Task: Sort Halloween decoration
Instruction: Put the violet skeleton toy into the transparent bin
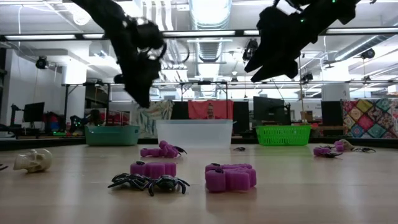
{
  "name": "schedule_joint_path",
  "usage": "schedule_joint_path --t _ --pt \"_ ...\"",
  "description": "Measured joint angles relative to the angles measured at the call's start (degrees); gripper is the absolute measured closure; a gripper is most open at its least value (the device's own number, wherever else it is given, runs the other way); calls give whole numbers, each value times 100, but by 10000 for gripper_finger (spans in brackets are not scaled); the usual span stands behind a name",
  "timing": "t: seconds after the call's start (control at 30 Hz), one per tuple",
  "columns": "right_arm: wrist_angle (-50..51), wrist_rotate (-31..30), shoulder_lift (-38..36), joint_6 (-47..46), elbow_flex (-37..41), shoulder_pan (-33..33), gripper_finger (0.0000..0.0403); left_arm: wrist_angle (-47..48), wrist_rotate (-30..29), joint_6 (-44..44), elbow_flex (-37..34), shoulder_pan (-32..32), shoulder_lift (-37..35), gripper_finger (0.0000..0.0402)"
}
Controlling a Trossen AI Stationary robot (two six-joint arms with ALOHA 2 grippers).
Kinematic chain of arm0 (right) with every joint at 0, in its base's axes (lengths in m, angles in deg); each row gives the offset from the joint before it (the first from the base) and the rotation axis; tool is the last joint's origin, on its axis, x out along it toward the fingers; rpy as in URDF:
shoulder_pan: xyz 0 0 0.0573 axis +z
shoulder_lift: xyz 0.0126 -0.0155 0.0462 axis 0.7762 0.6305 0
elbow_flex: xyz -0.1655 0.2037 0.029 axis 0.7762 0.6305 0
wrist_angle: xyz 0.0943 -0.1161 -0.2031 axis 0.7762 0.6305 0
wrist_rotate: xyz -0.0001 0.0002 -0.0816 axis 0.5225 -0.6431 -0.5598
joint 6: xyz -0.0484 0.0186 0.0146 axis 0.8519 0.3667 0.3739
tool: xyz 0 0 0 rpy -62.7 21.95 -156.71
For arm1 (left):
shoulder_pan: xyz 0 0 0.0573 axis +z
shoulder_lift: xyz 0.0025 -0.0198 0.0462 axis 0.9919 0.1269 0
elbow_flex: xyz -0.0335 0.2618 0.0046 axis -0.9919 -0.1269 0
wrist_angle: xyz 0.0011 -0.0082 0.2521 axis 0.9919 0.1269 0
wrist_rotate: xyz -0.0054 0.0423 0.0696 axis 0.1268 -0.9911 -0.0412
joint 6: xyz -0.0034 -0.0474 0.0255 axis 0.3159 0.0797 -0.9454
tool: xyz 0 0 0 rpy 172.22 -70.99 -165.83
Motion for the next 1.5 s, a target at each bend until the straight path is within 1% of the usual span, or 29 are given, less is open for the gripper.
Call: schedule_joint_path --t 0.17,0.4,0.57,0.7,0.8,0.87,1.0,1.13,1.27,1.37,1.5 --pt "2 -1 0 143 7 403 183 -526 5 -56 -476 -1148 -452 283" --pt "0 -45 0 227 20 706 184 -1640 6 -198 -1492 -2572 -855 283" --pt "-13 -53 0 219 43 716 183 -2914 2 177 -2192 -3359 -863 283" --pt "-19 -56 0 210 59 716 183 -3554 -29 430 -2558 -3853 -745 275" --pt "-41 -62 0 206 83 714 183 -3986 -341 661 -2701 -4080 -588 256" --pt "-70 -65 0 206 91 713 183 -4216 -448 715 -2743 -4176 -441 237" --pt "-168 -67 0 206 117 713 184 -4488 -505 778 -2754 -4272 -92 198" --pt "-215 -69 0 204 155 715 184 -4715 -505 912 -2735 -4266 349 175" --pt "-203 -69 0 204 205 713 184 -5065 -505 981 -2726 -4268 784 172" --pt "-210 -69 0 156 223 713 184 -4980 -505 1145 -2726 -4266 999 178" --pt "-211 -67 0 114 233 713 184 -4866 -509 1374 -2726 -4266 1058 193"
